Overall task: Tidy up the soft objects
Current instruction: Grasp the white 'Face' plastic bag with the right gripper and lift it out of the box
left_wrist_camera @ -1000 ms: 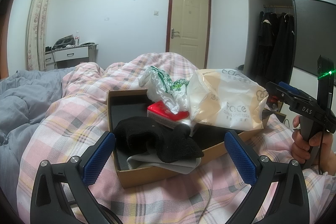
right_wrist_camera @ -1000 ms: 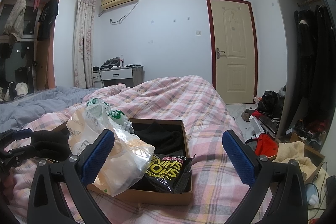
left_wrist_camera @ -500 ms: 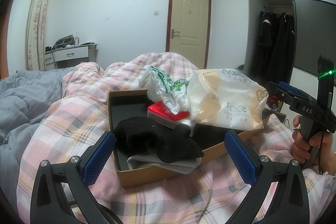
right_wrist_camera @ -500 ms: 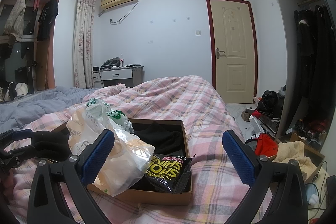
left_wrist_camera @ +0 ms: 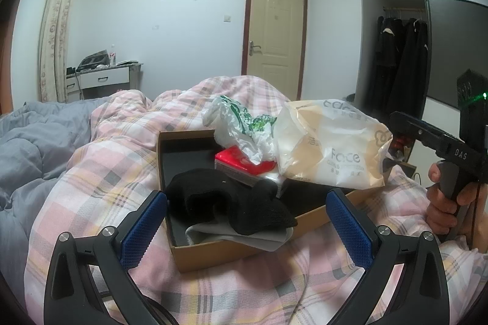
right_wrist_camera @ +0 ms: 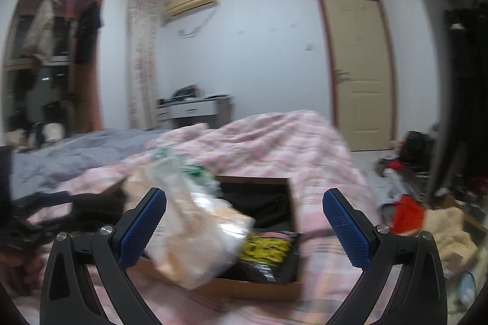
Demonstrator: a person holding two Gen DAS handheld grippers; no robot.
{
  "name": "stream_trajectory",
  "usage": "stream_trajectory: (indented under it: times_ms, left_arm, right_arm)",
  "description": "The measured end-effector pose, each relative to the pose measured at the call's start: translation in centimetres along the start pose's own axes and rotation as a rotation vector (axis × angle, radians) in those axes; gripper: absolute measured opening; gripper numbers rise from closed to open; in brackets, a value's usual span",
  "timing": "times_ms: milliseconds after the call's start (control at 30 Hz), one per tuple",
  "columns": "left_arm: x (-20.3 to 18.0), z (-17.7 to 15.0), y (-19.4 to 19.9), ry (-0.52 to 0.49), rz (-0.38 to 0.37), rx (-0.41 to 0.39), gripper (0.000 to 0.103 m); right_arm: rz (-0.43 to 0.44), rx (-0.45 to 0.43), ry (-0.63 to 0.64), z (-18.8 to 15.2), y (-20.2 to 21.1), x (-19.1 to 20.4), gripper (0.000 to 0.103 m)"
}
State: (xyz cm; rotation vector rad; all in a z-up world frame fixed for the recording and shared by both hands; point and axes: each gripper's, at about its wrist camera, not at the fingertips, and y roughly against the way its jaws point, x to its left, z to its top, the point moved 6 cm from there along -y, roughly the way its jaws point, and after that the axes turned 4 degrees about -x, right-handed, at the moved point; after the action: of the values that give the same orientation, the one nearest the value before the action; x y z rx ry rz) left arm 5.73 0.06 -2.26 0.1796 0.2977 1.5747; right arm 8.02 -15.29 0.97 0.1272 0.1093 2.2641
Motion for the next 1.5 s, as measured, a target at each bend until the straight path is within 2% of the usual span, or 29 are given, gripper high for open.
stream_trajectory:
  times_ms: [233,433,633,700,733,767,967,1100,1167,1233,1400,1500]
  left_arm:
    - [0.0,0.0,0.0,-0.001,0.000,-0.001,0.103]
    - [0.0,0.0,0.0,-0.001,0.000,0.000,0.103]
    - [0.0,0.0,0.0,-0.001,0.000,0.000,0.103]
    - [0.1,0.0,0.2,-0.001,0.000,0.000,0.103]
    - [0.1,0.1,0.2,-0.002,0.000,-0.001,0.103]
    - [0.1,0.0,0.2,-0.002,0.000,-0.001,0.103]
    - [0.1,0.1,0.2,0.001,-0.001,-0.003,0.103]
    - [0.2,0.1,0.1,0.005,-0.001,-0.003,0.103]
    - [0.2,0.1,0.0,0.006,-0.001,-0.004,0.103]
    - [0.4,0.2,0.2,0.007,0.001,-0.004,0.103]
    - [0.6,0.0,-0.1,0.014,0.003,-0.005,0.103]
    - [0.6,0.0,-0.1,0.016,0.004,-0.005,0.103]
  right_arm:
    - [0.149,0.148,0.100,-1.4,-3.0,3.4,0.102]
    - [0.121,0.263,0.121,-3.6,-4.4,3.4,0.102]
    - [0.120,0.281,0.156,-3.8,-3.9,3.6,0.077]
    - [0.116,0.282,0.155,-3.8,-3.7,3.4,0.064]
    - [0.115,0.283,0.150,-3.8,-3.9,3.4,0.051]
    - [0.119,0.285,0.144,-3.7,-4.0,3.3,0.043]
    - [0.114,0.229,0.098,-2.3,-3.0,2.5,0.031]
    - [0.163,0.214,0.010,-0.6,-1.1,1.6,0.030]
    - [0.247,0.229,-0.033,-0.2,0.2,1.6,0.030]
    - [0.306,0.233,-0.026,-0.4,1.7,2.1,0.030]
    - [0.352,0.264,0.158,-2.4,5.0,4.5,0.030]
    - [0.405,0.319,0.277,-4.7,6.1,6.4,0.030]
